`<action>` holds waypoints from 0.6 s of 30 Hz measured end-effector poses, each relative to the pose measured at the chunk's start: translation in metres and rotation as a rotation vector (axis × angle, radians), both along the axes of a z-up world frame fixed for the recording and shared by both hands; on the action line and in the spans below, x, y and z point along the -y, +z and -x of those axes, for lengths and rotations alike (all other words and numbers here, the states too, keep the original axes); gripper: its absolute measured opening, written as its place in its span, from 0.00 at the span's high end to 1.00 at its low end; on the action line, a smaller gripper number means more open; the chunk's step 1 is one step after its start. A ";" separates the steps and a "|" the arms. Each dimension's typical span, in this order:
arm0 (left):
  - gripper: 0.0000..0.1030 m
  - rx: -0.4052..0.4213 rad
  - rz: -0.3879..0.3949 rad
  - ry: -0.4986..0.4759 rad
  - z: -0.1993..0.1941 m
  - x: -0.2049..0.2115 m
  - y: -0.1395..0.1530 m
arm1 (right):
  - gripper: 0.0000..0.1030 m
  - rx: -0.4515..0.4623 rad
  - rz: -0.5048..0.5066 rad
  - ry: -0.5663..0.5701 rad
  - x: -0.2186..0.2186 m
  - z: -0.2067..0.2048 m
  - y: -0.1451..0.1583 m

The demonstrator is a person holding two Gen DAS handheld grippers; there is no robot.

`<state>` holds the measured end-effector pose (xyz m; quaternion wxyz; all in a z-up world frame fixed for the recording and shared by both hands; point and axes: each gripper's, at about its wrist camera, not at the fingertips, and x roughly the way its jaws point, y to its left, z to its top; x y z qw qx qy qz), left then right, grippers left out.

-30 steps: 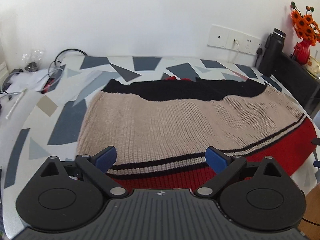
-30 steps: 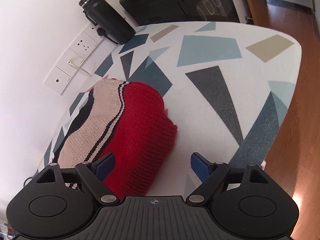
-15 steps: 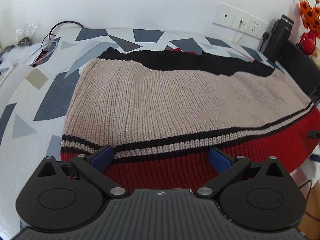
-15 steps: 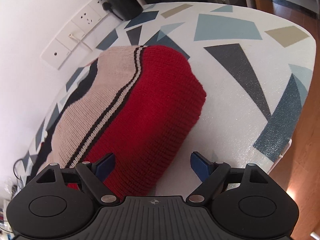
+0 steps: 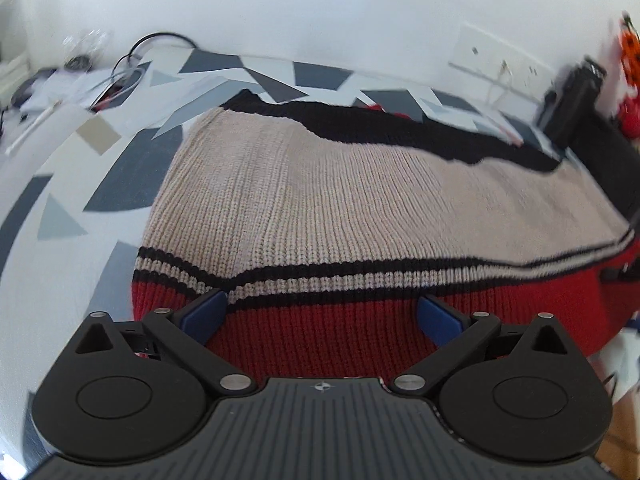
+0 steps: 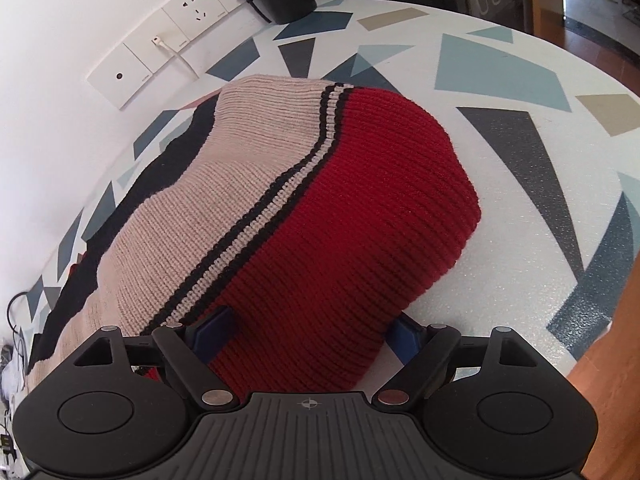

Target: Fold clothes

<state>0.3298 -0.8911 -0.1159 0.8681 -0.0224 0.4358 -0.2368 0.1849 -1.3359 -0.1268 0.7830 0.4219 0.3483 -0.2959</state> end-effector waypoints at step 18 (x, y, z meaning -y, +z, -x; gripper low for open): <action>0.01 -0.239 0.500 0.331 0.035 -0.106 0.002 | 0.17 0.211 -0.115 0.046 0.016 0.040 -0.016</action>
